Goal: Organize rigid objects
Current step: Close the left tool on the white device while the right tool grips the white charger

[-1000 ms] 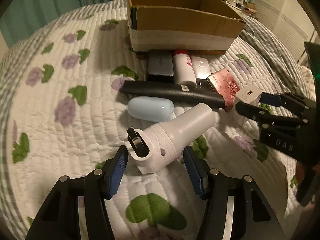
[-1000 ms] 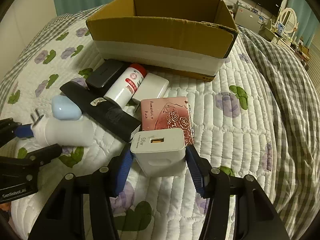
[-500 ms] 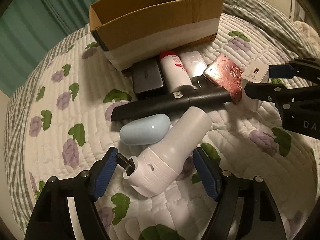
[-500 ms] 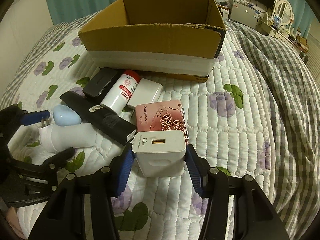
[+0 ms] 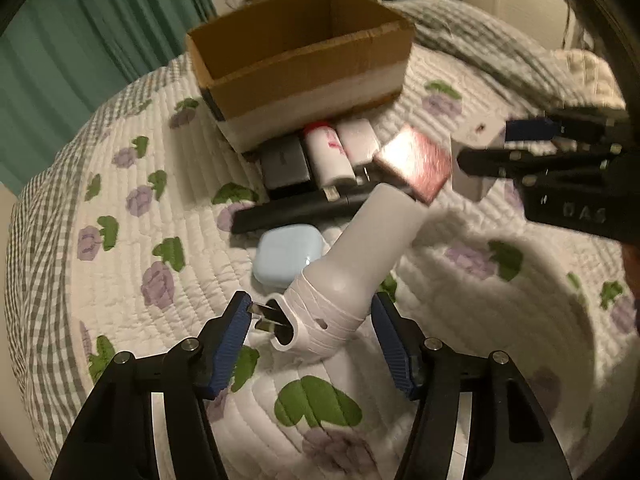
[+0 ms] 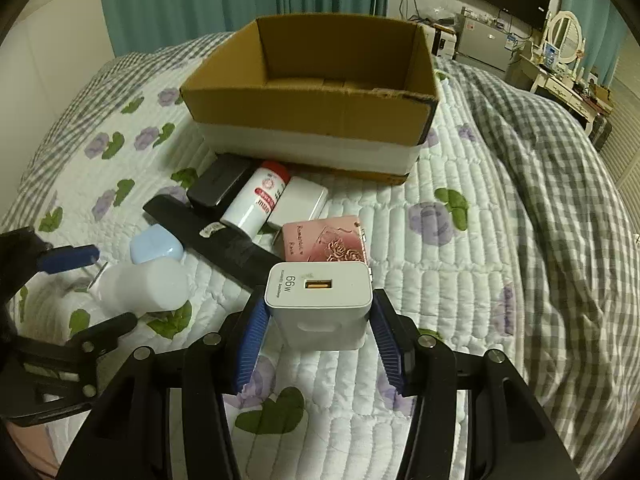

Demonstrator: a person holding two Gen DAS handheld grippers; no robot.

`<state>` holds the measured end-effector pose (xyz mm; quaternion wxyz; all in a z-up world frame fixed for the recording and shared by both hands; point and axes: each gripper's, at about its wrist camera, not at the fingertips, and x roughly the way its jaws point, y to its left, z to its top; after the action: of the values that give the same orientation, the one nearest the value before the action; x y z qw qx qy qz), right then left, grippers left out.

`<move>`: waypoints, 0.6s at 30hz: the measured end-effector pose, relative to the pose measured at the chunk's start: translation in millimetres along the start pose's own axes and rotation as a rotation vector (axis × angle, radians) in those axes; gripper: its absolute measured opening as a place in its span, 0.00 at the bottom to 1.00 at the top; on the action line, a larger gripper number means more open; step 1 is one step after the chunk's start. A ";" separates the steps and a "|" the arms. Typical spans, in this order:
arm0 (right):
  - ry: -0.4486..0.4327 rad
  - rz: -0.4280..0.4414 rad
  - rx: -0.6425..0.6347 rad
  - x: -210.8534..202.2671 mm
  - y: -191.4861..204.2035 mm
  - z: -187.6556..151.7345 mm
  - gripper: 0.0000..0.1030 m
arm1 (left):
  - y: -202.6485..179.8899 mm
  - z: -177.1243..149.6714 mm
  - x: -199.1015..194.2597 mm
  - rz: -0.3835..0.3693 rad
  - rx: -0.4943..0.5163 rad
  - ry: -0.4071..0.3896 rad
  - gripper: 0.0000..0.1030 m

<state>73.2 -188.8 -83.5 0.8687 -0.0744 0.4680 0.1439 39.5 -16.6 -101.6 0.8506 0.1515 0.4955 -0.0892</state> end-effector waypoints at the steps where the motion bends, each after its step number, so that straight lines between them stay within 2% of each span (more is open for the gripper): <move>1: -0.004 0.000 0.003 -2.3 -0.7 1.1 0.49 | 2.7 2.6 -4.2 -0.001 -0.016 -0.009 0.60; 3: -0.018 0.007 0.010 -9.1 -2.4 5.3 0.49 | 9.2 10.1 -13.6 0.005 -0.051 -0.033 0.59; 4: -0.028 0.011 0.011 -13.1 -2.7 8.3 0.49 | 13.1 14.9 -17.8 0.009 -0.070 -0.048 0.52; 5: -0.040 0.012 0.009 -17.9 -2.9 12.1 0.49 | 19.3 22.1 -22.7 0.005 -0.099 -0.067 0.26; 6: -0.053 0.009 0.004 -23.1 -2.8 17.0 0.49 | 25.3 28.2 -24.1 -0.016 -0.122 -0.062 0.22; 7: -0.068 0.006 -0.001 -28.7 -2.9 23.0 0.49 | 30.6 36.2 -25.5 -0.047 -0.150 -0.064 0.18; 9: -0.087 0.004 0.002 -37.5 -4.5 34.0 0.49 | 27.7 43.3 -21.7 -0.058 -0.122 -0.063 0.18; 12: -0.108 0.010 0.015 -44.1 -9.0 42.7 0.49 | 17.8 40.6 -3.9 -0.083 -0.096 -0.012 0.18; 15: -0.096 0.004 0.023 -37.4 -12.7 38.7 0.49 | 8.2 28.3 12.6 -0.081 -0.048 0.039 0.32; 17: -0.075 0.008 0.030 -29.0 -15.5 34.2 0.49 | 3.0 17.4 15.4 -0.045 -0.007 0.054 0.68; 18: -0.065 0.007 0.033 -24.0 -16.9 31.9 0.49 | 2.7 13.0 13.9 -0.026 -0.005 0.047 0.73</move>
<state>91.3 -200.7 -46.0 0.8840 -0.0535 0.4422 0.1416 57.7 -18.6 -107.2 0.8378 0.1451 0.5177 -0.0953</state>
